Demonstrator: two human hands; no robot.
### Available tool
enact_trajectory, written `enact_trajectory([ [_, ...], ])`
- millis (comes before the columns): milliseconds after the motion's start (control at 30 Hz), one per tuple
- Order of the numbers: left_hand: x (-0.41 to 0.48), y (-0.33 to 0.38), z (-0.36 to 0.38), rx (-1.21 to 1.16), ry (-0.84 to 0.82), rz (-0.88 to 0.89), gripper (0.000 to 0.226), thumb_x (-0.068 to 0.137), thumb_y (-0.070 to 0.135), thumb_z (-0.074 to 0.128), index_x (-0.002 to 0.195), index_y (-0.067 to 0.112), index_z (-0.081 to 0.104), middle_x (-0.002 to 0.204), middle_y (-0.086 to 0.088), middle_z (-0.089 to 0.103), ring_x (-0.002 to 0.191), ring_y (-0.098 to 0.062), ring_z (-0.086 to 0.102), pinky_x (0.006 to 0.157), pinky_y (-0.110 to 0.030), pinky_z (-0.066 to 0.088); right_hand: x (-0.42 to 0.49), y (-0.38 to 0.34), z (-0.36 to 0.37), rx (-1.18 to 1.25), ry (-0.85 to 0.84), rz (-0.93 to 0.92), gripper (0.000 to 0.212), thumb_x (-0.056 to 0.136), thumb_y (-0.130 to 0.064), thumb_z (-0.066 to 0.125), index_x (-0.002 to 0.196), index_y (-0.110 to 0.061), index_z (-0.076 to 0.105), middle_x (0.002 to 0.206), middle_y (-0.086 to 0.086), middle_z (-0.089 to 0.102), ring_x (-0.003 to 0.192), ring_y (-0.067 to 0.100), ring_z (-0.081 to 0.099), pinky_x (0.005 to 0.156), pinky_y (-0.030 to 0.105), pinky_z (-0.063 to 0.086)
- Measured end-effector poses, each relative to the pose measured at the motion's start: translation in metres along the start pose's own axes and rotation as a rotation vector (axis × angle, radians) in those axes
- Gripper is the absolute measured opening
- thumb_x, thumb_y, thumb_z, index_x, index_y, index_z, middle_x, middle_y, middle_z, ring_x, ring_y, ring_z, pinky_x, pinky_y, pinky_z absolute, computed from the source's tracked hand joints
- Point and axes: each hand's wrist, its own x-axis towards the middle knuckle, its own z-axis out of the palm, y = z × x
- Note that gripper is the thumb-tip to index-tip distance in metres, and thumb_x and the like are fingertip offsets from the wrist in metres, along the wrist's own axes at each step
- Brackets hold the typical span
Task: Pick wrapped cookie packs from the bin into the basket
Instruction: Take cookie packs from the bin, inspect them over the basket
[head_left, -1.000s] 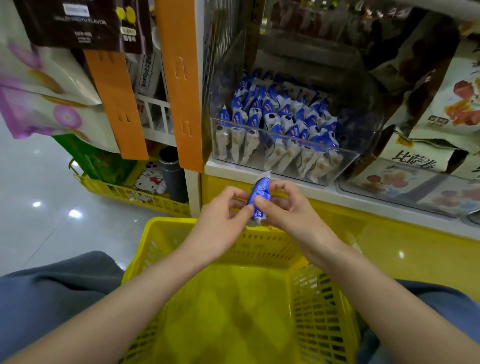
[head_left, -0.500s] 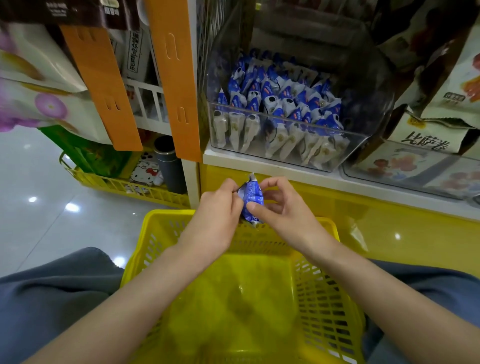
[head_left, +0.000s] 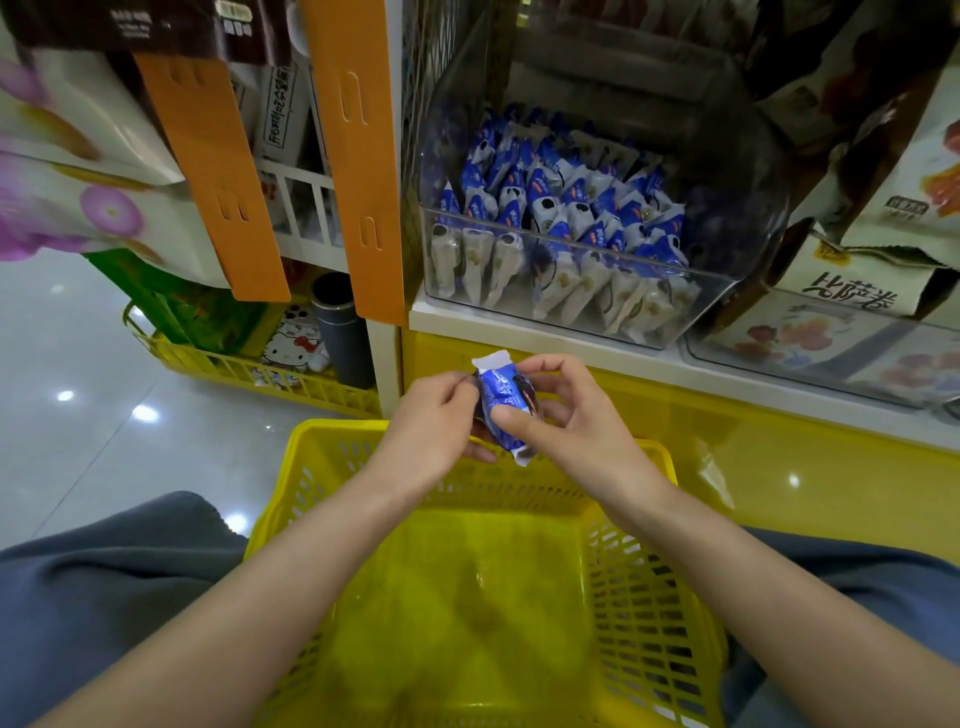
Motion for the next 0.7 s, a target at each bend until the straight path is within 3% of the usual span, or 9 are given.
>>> enact_trajectory([
  [100, 0.001, 0.004, 0.004, -0.157, 0.009, -0.089, 0.033, 0.096, 0.007, 0.033, 0.081, 0.010, 0.062, 0.078, -0.010, 0.067, 0.057, -0.011, 0.064, 0.059, -0.029, 0.056, 0.002, 0.002, 0.002, -0.099, 0.050, -0.037, 0.045, 0.073, -0.007, 0.076, 0.103, -0.023, 0.046, 0.103, -0.014, 0.056, 0.084, 0.003, 0.059, 0.063, 0.021, 0.054],
  [233, -0.002, 0.007, 0.011, -0.308, -0.006, -0.162, 0.034, 0.098, 0.034, 0.036, 0.087, 0.014, 0.061, 0.076, -0.005, 0.069, 0.064, -0.014, 0.063, 0.061, -0.029, 0.055, 0.004, 0.006, 0.002, -0.214, 0.111, -0.061, 0.062, 0.070, -0.009, 0.079, 0.118, -0.018, 0.041, 0.108, -0.013, 0.053, 0.086, -0.004, 0.057, 0.072, 0.018, 0.053],
  [333, -0.008, 0.002, 0.014, -0.205, -0.027, -0.087, 0.014, 0.094, 0.018, 0.050, 0.104, 0.009, 0.054, 0.097, -0.013, 0.066, 0.077, -0.017, 0.064, 0.068, -0.030, 0.056, 0.001, 0.007, 0.005, -0.309, 0.088, -0.063, 0.074, 0.069, -0.012, 0.079, 0.130, -0.013, 0.037, 0.119, -0.007, 0.049, 0.091, -0.012, 0.051, 0.080, 0.010, 0.047],
  [433, -0.006, 0.002, 0.009, -0.202, 0.017, -0.065, 0.013, 0.092, 0.002, 0.048, 0.103, 0.009, 0.051, 0.093, -0.013, 0.063, 0.073, -0.018, 0.061, 0.063, -0.026, 0.054, 0.000, 0.004, 0.006, -0.212, 0.033, -0.033, 0.061, 0.075, -0.008, 0.074, 0.127, -0.013, 0.041, 0.117, -0.005, 0.053, 0.095, -0.008, 0.053, 0.084, 0.009, 0.045],
  [533, -0.003, 0.005, 0.004, -0.208, 0.001, -0.046, 0.017, 0.092, 0.001, 0.046, 0.103, 0.011, 0.054, 0.082, -0.005, 0.061, 0.067, -0.012, 0.059, 0.054, -0.020, 0.051, 0.004, -0.004, 0.001, -0.039, 0.012, 0.022, 0.029, 0.089, -0.011, 0.057, 0.118, -0.010, 0.053, 0.109, 0.003, 0.062, 0.094, 0.006, 0.059, 0.082, 0.013, 0.048],
  [600, -0.003, 0.005, 0.003, -0.196, -0.004, -0.015, 0.016, 0.093, 0.004, 0.048, 0.104, 0.011, 0.056, 0.084, -0.004, 0.063, 0.070, -0.011, 0.061, 0.057, -0.019, 0.052, 0.007, -0.007, -0.003, -0.018, 0.026, 0.044, 0.022, 0.094, -0.012, 0.049, 0.110, -0.004, 0.061, 0.103, 0.012, 0.067, 0.086, 0.011, 0.062, 0.077, 0.018, 0.050],
  [700, -0.005, 0.006, 0.004, -0.231, -0.023, 0.009, 0.017, 0.091, 0.012, 0.053, 0.108, 0.010, 0.057, 0.093, -0.006, 0.067, 0.078, -0.012, 0.065, 0.067, -0.019, 0.052, 0.010, -0.009, -0.008, -0.041, 0.099, 0.062, 0.019, 0.092, -0.011, 0.053, 0.104, 0.000, 0.062, 0.098, 0.020, 0.067, 0.084, 0.020, 0.062, 0.080, 0.033, 0.052],
])
